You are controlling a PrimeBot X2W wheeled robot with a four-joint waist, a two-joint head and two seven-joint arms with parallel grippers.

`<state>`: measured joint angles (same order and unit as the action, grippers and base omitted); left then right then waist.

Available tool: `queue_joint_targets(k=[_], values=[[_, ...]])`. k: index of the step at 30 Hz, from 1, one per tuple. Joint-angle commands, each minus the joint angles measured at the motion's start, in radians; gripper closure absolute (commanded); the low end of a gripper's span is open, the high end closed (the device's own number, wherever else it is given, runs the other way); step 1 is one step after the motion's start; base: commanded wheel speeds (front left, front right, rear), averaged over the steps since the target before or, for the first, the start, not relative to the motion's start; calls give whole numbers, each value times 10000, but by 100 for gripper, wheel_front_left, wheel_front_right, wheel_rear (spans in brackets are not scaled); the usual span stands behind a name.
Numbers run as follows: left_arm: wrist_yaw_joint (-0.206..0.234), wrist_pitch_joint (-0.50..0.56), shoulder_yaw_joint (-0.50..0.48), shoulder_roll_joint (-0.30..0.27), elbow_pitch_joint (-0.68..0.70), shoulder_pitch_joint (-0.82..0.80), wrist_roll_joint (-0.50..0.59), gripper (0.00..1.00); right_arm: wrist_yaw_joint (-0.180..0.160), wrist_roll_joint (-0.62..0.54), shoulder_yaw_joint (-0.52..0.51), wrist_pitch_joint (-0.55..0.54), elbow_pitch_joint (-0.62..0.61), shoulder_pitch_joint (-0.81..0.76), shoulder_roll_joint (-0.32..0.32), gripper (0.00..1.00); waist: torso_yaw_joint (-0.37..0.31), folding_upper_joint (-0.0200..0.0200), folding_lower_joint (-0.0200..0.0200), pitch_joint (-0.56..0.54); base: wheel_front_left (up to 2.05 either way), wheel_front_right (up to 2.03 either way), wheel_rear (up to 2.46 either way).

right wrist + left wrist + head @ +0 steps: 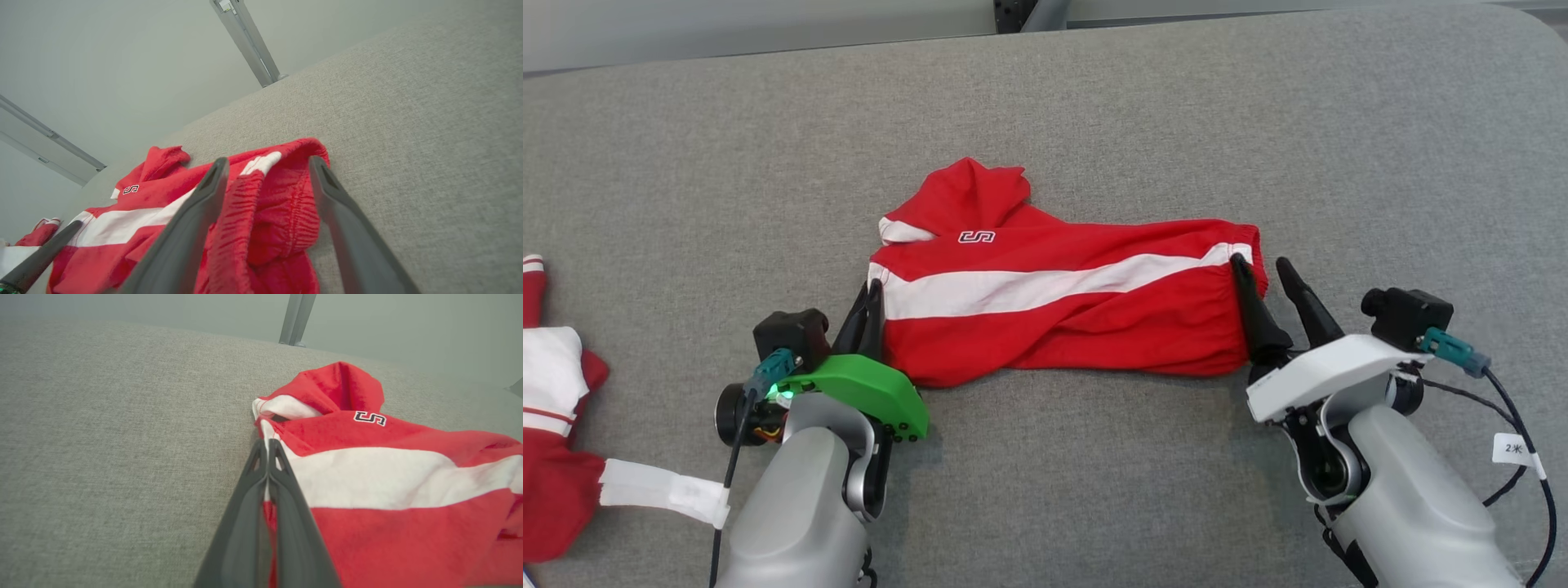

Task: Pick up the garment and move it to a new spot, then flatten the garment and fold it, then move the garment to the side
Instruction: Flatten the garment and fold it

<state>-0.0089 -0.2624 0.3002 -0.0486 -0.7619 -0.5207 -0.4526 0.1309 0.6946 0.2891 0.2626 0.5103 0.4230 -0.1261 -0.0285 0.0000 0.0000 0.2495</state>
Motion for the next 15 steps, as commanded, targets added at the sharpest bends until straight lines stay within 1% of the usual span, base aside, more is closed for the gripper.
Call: queue_joint_targets(k=[1, 7, 8, 10, 12, 13, 14, 15], values=[[43, -32, 61, -33, 37, 108, -40, 100, -3, 325, 82, 28, 106, 198, -96, 0, 7, 0, 0, 5, 0, 0, 0], [74, -32, 262, -35, 15, 192, -103, 100, -3, 1765, 708, -438, 571, 747, -321, 0, 38, 0, 0, 4, 0, 0, 0], [85, -32, 296, -35, 16, 191, -123, 100, -3, 1942, 807, -523, 613, 825, -364, 2, 45, 0, 0, 5, 0, 0, 0], [103, -32, 355, -35, 5, 202, -174, 100, -3, 2246, 1006, -675, 690, 984, -451, 17, 61, 0, 0, 1, 0, 0, 0], [114, -32, 403, -36, -2, 219, -200, 100, -3, 2449, 1173, -723, 754, 1114, -574, 26, 86, 0, 0, -12, 0, 0, 0], [111, -32, 424, -36, -1, 231, -222, 100, -3, 2577, 1259, -757, 794, 1156, -626, 33, 102, 0, 0, -22, 0, 0, 0], [120, -32, 443, -35, 6, 249, -247, 100, -3, 2650, 1334, -768, 830, 1179, -669, 51, 117, 0, 0, -29, 0, 0, 0], [131, -33, 457, -35, 13, 264, -259, 100, -3, 2707, 1415, -813, 884, 1207, -719, 54, 132, 0, 0, -37, 0, 0, 0]])
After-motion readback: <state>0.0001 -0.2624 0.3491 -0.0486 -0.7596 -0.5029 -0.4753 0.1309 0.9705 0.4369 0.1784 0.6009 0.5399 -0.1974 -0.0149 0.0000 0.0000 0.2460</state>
